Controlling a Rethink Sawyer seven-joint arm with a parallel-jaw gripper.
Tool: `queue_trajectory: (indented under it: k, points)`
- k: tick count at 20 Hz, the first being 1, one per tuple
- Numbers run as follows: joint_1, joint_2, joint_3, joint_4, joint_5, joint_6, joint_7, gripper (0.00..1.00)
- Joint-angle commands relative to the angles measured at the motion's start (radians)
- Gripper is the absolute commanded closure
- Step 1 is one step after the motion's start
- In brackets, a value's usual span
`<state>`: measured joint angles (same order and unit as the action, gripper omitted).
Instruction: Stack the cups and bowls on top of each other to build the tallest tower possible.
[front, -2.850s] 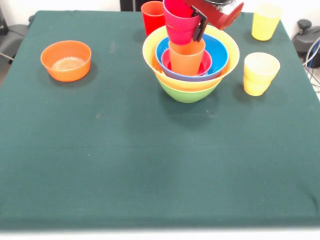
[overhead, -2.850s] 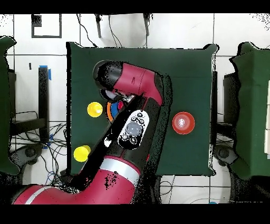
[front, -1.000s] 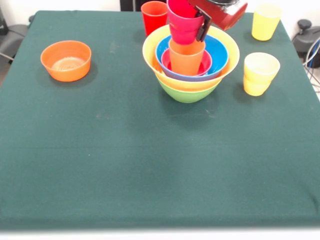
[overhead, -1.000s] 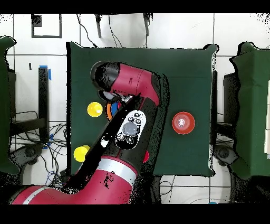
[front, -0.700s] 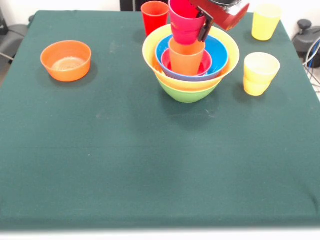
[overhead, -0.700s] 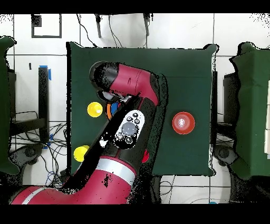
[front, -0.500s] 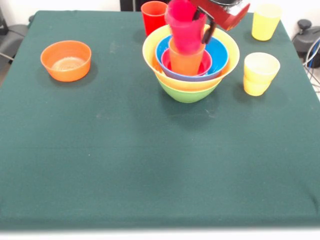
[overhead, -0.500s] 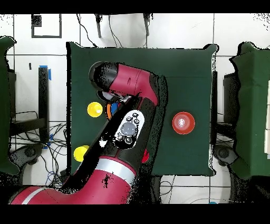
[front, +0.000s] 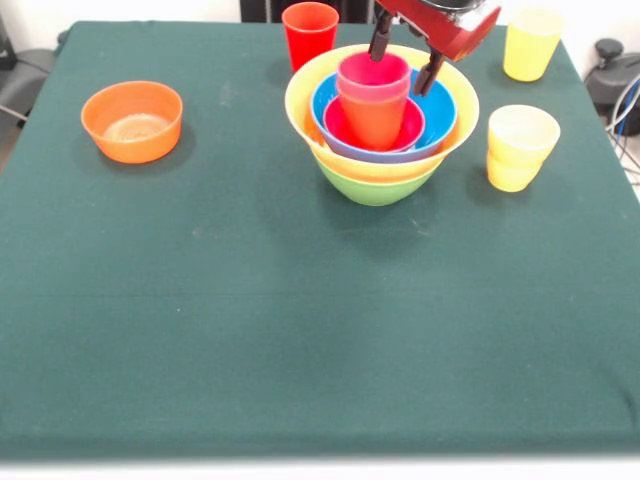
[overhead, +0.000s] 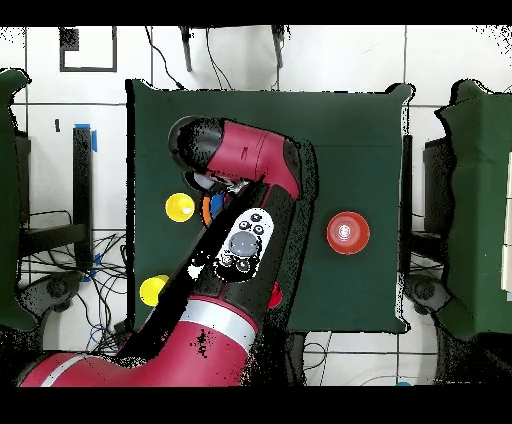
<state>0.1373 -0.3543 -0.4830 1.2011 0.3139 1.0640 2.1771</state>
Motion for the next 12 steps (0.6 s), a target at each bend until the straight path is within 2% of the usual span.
queue_trajectory:
  k: [1, 12]
  points:
    - [0.015, 0.044, 0.079, 0.006, -0.001, -0.018, 0.199, 0.0]
    - [0.005, 0.051, 0.072, -0.021, -0.006, 0.001, 0.196, 0.0]
